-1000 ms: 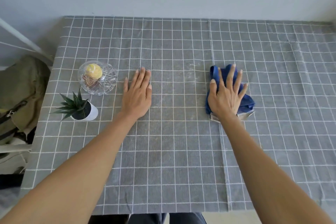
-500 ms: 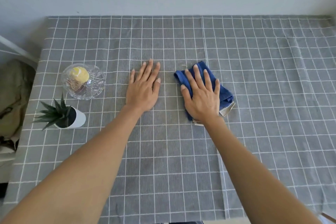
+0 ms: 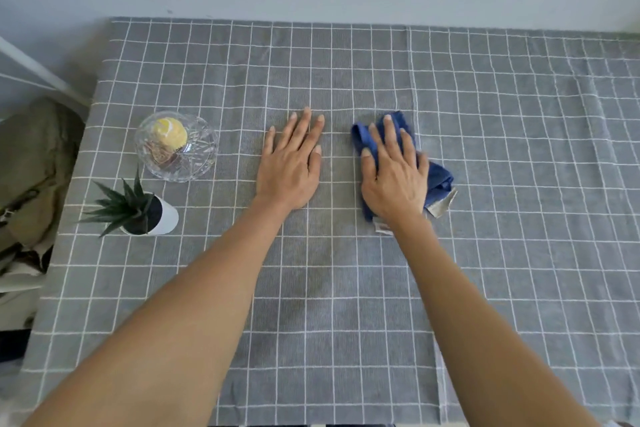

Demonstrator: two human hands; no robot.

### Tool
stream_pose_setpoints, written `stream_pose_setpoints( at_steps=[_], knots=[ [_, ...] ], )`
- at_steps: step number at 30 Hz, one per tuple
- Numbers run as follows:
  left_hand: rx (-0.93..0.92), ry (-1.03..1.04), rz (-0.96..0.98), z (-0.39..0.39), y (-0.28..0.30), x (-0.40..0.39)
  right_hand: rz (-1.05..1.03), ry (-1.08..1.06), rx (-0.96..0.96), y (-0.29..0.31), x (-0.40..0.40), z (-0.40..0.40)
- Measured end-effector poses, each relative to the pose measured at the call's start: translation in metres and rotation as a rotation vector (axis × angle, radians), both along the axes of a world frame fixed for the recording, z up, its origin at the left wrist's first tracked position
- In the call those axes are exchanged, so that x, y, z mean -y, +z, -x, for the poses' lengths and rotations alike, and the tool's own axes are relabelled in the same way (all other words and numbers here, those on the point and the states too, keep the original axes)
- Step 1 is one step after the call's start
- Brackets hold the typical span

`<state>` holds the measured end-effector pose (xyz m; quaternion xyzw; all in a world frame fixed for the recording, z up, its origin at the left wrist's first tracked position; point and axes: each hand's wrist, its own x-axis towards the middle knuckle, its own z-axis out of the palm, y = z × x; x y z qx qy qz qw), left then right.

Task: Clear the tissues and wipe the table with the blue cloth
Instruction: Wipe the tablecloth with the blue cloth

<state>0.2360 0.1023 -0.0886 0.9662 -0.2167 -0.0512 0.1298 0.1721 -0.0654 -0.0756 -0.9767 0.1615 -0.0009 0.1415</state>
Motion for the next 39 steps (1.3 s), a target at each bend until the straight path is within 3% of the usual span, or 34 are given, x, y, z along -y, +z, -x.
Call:
stream_pose_setpoints(
  at_steps=[4,6,14,21,25,32,36,39],
  knots=[
    [-0.008,0.004,0.006,0.000,-0.001,0.000,-0.016,-0.299,-0.005,-0.002,0.037,-0.004],
    [-0.010,0.005,0.002,0.000,-0.001,0.000,-0.018,-0.322,0.002,-0.002,0.035,-0.007],
    [0.013,0.003,0.002,0.002,0.002,0.000,-0.035,0.115,0.021,0.003,-0.019,-0.022],
    [-0.014,0.008,0.016,0.000,0.000,-0.003,0.018,-0.179,-0.022,-0.003,0.035,-0.017],
    [-0.012,0.012,0.007,-0.001,-0.002,-0.004,-0.023,-0.226,0.006,-0.002,0.047,-0.009],
    [-0.102,-0.023,0.011,-0.003,0.003,-0.009,-0.050,0.009,0.048,0.002,-0.001,0.011],
    [-0.069,0.072,-0.008,0.010,0.004,-0.030,-0.034,0.181,0.061,0.002,-0.027,0.022],
    [-0.042,0.105,-0.031,0.017,0.003,-0.043,-0.023,0.121,0.049,0.000,-0.018,0.020]
  ],
)
